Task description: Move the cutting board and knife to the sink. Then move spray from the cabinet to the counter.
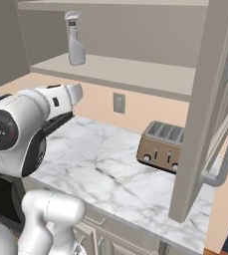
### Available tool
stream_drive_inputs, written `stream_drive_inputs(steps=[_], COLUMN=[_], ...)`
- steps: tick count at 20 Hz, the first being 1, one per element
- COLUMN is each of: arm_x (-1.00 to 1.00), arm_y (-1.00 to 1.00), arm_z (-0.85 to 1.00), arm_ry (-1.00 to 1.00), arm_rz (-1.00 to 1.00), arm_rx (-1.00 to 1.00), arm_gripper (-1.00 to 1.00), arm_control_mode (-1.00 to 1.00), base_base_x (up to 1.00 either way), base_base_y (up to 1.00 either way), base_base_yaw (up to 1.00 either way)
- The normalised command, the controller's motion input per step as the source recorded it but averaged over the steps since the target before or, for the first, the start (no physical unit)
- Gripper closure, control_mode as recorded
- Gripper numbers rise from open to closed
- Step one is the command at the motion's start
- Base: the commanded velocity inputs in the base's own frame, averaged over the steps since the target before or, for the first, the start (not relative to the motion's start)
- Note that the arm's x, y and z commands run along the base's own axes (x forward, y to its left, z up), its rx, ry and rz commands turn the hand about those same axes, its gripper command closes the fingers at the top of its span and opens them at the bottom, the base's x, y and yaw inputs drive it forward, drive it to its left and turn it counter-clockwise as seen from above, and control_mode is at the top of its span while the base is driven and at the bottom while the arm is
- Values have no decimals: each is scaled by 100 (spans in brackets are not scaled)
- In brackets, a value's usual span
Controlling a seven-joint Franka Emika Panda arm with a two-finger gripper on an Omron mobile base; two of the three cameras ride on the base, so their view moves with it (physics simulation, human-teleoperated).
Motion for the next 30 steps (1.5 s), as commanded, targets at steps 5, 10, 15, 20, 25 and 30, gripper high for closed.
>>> stream_drive_inputs(steps=[5,10,15,20,25,30], arm_x=[1,19,4,19,28,34], arm_y=[26,35,31,30,22,3], arm_z=[59,39,10,6,2,0], arm_ry=[0,0,-7,-8,-6,-2], arm_rz=[17,5,4,0,0,0], arm_rx=[0,0,-1,0,0,0], arm_gripper=[-100,-100,-100,-100,-100,-100], arm_control_mode=[-100,-100,-100,-100,-100,-100], base_base_x=[0,0,0,0,0,0], base_base_y=[0,0,0,0,0,0], base_base_yaw=[0,0,0,0,0,0])
